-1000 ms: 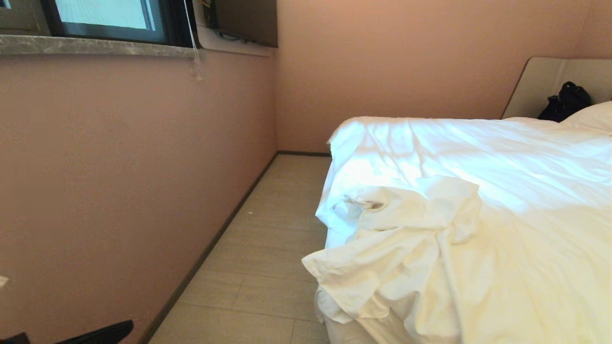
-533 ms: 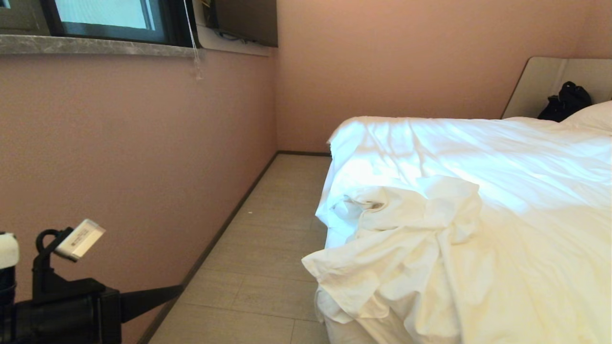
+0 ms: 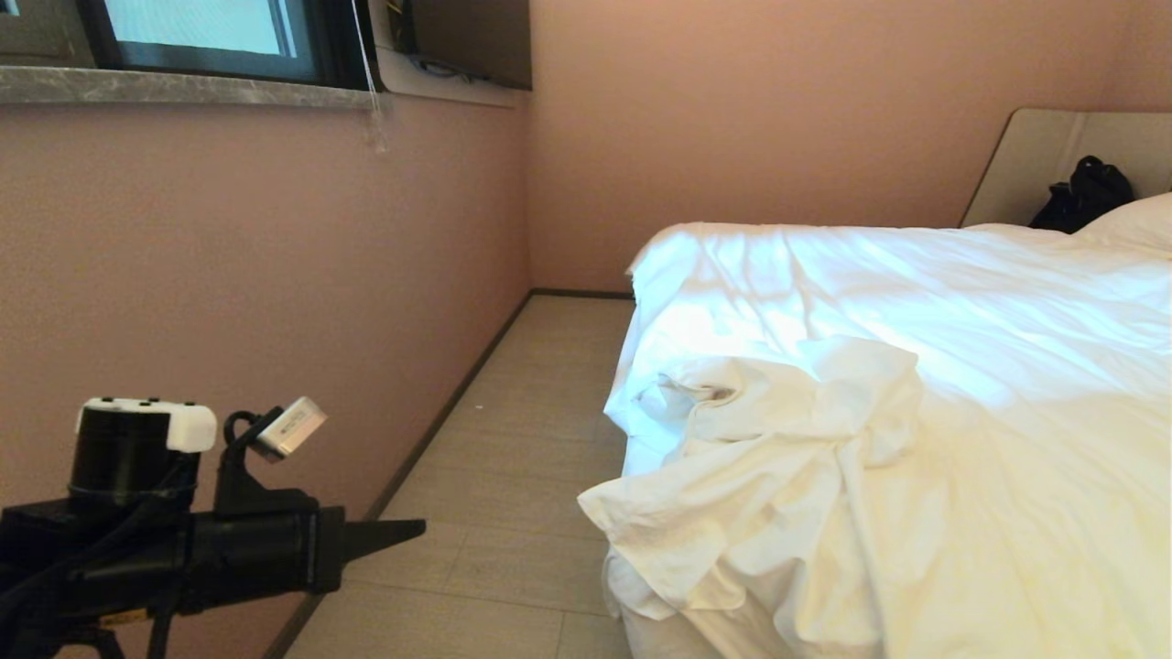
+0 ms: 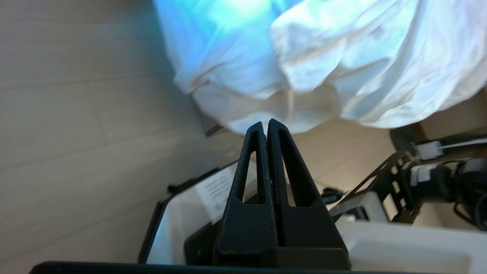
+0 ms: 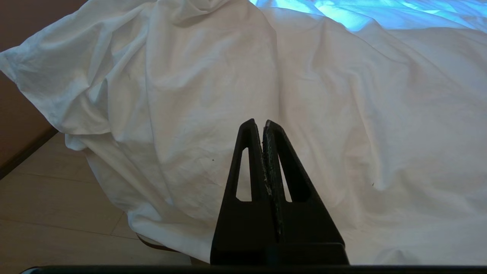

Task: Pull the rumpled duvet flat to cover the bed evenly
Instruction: Flatten the corners of the folded blanket

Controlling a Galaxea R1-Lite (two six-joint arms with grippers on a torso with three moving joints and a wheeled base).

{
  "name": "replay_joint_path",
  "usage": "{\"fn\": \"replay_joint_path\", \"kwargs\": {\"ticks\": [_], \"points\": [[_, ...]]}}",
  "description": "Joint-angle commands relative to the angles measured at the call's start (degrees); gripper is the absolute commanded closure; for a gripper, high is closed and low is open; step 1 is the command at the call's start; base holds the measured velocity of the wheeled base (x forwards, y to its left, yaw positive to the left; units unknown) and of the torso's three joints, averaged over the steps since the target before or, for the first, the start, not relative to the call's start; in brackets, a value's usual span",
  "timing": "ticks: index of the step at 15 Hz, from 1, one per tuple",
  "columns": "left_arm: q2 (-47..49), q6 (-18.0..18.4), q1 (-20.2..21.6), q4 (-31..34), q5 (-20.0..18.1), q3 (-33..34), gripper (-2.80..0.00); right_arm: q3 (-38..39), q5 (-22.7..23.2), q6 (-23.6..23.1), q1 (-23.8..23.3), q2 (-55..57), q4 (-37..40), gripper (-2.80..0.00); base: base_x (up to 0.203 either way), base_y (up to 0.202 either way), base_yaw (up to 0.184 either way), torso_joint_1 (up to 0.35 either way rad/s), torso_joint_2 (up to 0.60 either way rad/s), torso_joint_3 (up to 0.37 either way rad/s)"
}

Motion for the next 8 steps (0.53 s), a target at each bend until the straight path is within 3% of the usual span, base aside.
{"fn": "replay_joint_path", "kwargs": {"ticks": [1,3,4,5,8], "points": [[5.37,-1.36,-2.07,-2.11,-0.1,-1.65,0.0,0.0,0.03,-0.02,0.02,-0.02,0.0,0.0,0.0,0.0,0.0,0.0,0.0,0.0],[7.94,-4.03,-3.36,-4.33,-0.04,-3.66,0.0,0.0,0.03,-0.02,0.02,-0.02,0.0,0.0,0.0,0.0,0.0,0.0,0.0,0.0],[9.51,-4.64,-3.84,-4.47,-0.03,-4.75,-0.78,0.0,0.03,0.02,0.02,-0.02,0.0,0.0,0.0,0.0,0.0,0.0,0.0,0.0],[11.18,-4.91,-4.69,-4.63,-0.03,-5.83,-2.8,0.0,0.03,0.04,0.02,-0.02,0.0,0.0,0.0,0.0,0.0,0.0,0.0,0.0],[15.65,-5.14,-7.48,-7.3,-0.11,-7.79,-2.8,0.0,0.03,-0.02,0.02,-0.02,0.0,0.0,0.0,0.0,0.0,0.0,0.0,0.0]]}}
